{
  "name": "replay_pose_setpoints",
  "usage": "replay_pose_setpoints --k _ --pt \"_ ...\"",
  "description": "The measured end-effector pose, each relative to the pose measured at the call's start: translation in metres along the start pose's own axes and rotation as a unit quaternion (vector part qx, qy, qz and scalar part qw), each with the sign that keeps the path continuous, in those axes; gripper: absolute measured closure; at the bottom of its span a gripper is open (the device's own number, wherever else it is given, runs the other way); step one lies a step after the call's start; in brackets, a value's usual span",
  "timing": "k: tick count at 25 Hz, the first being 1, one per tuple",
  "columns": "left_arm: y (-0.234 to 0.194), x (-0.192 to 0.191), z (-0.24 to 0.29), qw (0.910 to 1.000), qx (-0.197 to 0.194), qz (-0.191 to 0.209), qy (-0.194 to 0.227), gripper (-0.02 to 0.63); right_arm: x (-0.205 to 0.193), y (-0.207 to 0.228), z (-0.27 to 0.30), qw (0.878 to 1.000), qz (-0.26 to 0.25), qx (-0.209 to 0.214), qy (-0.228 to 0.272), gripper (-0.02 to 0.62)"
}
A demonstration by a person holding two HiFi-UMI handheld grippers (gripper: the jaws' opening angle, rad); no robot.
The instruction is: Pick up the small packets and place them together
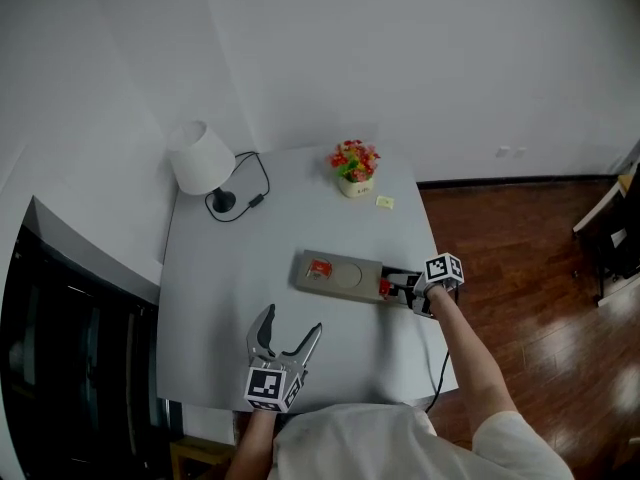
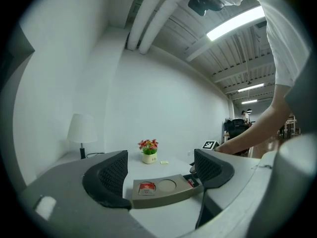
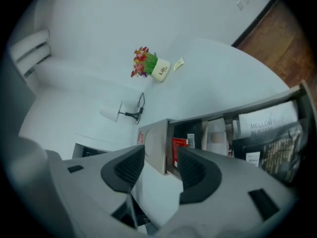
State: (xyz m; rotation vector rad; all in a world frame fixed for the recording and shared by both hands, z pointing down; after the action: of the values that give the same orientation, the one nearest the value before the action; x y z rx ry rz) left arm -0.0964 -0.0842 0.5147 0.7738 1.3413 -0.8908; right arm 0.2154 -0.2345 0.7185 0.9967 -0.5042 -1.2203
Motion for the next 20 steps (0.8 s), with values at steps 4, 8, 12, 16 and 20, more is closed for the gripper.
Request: replay_pose_setpoints --k 4,8,12,16,20 --pt "-0.006 0.000 -0.007 0.9999 0.014 0.005 -0.007 0.198 0.002 0.011 0.011 0.999 0.013 -0.032 -0.015 0.396" --pt "-0.012 -0.002 -0.014 0.9996 0.026 0.002 -0.008 0.198 0.002 0.024 0.015 0.998 0.023 -0.062 -0.022 0.396" --pt "-0.014 -0.002 -0.015 0.9995 0.031 -0.002 -0.006 0.198 0.002 0.027 0.022 0.996 0.021 -0.079 -0.022 0.396" --pt "-0.015 -0.003 -0.018 0.9994 0.033 -0.005 -0.005 0.198 0.003 0.028 0.028 0.996 0.033 -0.087 -0.016 0.397" --pt "-0.017 -0.005 -0.022 0.9992 0.039 -0.009 -0.003 0.198 0.003 0.032 0.029 0.993 0.035 -0.113 -0.024 0.428"
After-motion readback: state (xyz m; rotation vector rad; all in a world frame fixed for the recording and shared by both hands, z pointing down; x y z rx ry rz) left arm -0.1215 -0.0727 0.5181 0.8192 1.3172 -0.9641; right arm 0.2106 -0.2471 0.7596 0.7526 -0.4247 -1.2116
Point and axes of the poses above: the fingertips, and each gripper's own axes: z forward along the fingers, y to its right, x out of its top, the point moved 5 cm from there along -z, backward along the fingers, and after that the axes turned 2 degrees about y, right-handed, at the moved point
